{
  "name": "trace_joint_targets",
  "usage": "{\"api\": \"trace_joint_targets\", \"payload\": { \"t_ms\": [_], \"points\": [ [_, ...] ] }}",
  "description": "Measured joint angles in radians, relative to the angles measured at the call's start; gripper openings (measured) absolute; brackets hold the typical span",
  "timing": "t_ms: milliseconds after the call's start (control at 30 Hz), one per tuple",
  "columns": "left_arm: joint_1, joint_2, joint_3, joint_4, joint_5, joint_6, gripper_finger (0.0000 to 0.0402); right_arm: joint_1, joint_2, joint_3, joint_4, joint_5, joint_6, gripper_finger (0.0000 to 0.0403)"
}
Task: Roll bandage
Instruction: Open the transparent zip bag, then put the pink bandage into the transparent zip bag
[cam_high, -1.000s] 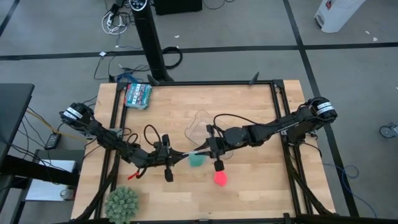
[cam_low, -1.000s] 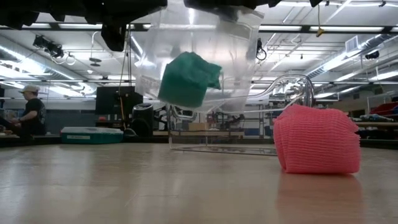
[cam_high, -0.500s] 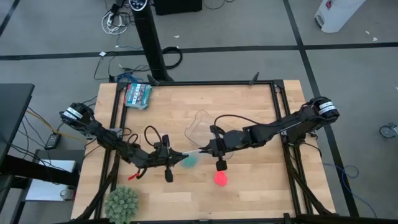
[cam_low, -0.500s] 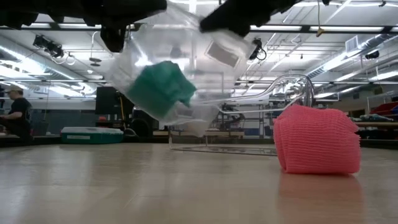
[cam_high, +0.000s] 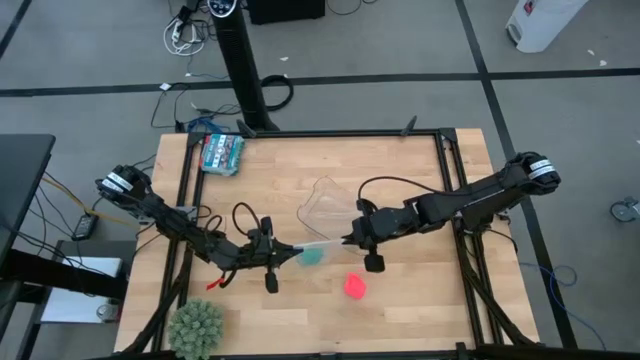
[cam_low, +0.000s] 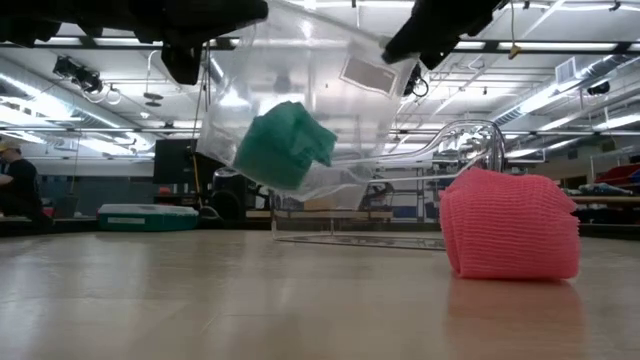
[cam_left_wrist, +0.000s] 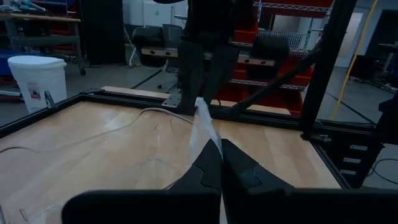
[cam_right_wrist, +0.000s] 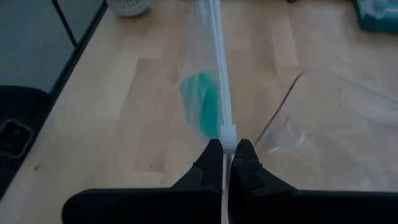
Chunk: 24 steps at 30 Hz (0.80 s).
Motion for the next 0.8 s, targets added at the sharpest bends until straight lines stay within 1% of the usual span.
{"api": "trace_joint_targets", "payload": {
  "t_ms": [100,200,333,467,633,800],
  "points": [
    [0.0,0.0,0.0,-0.004,0.001,0.0,0.0001,0.004,-0.02,0.0,-0.003,-0.017,-0.015,0.0001],
    [-0.001,-0.001,0.0,-0.044,0.009,-0.007,0.0001,0.018,-0.037,-0.001,0.01,-0.019,-0.045,0.0015],
    [-0.013,-0.001,0.0,-0.108,0.018,-0.029,0.0001,0.038,-0.067,-0.001,-0.013,-0.02,-0.05,0.0051],
    [-0.022,-0.001,0.0,-0.118,0.024,-0.028,0.0001,0.06,-0.073,-0.001,-0.019,-0.02,-0.057,0.0098],
    [-0.022,-0.001,0.0,-0.12,0.028,-0.03,0.0001,0.095,-0.071,-0.001,-0.05,0.033,-0.002,0.0151],
    [-0.026,-0.001,0.0,-0.106,0.028,-0.057,0.0001,0.153,-0.07,-0.001,-0.057,0.103,0.039,0.0179]
  ]
}}
